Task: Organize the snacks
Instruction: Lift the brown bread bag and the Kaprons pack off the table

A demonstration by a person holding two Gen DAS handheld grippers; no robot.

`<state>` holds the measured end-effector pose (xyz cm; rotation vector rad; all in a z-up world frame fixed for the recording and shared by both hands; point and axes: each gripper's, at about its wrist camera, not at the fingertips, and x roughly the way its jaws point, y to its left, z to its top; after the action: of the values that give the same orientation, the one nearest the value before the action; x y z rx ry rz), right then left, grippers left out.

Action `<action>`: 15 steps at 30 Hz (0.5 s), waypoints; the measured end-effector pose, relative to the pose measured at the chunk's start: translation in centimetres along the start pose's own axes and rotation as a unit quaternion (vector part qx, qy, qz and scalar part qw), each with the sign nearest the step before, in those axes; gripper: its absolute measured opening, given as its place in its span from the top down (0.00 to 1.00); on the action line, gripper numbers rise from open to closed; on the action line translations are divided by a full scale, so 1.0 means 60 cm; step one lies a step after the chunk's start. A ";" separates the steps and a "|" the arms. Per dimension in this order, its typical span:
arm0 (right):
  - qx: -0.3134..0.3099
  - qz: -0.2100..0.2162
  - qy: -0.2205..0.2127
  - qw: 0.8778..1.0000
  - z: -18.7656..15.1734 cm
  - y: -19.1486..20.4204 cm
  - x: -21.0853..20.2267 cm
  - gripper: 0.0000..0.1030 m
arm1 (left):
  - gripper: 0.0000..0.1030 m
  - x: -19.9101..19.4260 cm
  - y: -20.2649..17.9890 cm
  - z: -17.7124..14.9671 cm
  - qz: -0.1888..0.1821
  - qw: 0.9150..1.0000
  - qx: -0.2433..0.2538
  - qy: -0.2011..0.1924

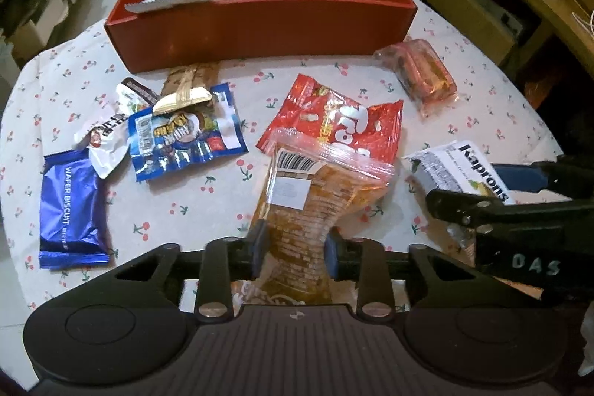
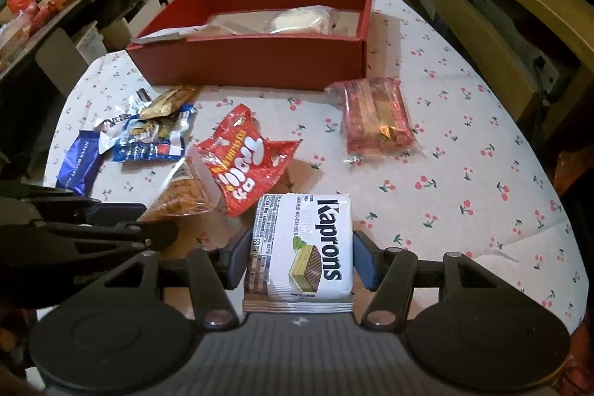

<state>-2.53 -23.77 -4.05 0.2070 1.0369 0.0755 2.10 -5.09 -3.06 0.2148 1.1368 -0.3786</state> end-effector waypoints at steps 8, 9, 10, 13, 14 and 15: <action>0.020 0.008 -0.008 1.000 -0.001 -0.026 -0.014 0.38 | 0.24 0.042 0.007 0.005 0.018 0.999 -0.011 0.027; 0.022 0.009 -0.009 1.000 0.003 -0.026 -0.013 0.38 | 0.24 0.045 0.007 0.009 0.015 1.000 -0.011 0.025; 0.022 0.011 -0.009 1.000 0.008 -0.025 -0.012 0.38 | 0.24 0.046 0.006 0.013 0.018 0.999 -0.010 0.024; 0.014 0.018 -0.005 1.000 0.020 -0.016 -0.002 0.38 | 0.25 0.048 0.003 0.020 0.025 0.999 -0.008 0.028; 0.011 0.020 -0.003 1.000 0.022 -0.013 0.001 0.38 | 0.26 0.047 0.002 0.020 0.030 0.999 -0.003 0.027; 0.008 0.021 -0.001 1.000 0.022 -0.010 0.003 0.38 | 0.30 0.046 0.001 0.020 0.032 0.999 0.001 0.026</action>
<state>-1.31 -24.50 -3.66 0.2432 1.0315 0.1052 4.14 -5.95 -5.08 0.2624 1.1774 -0.3190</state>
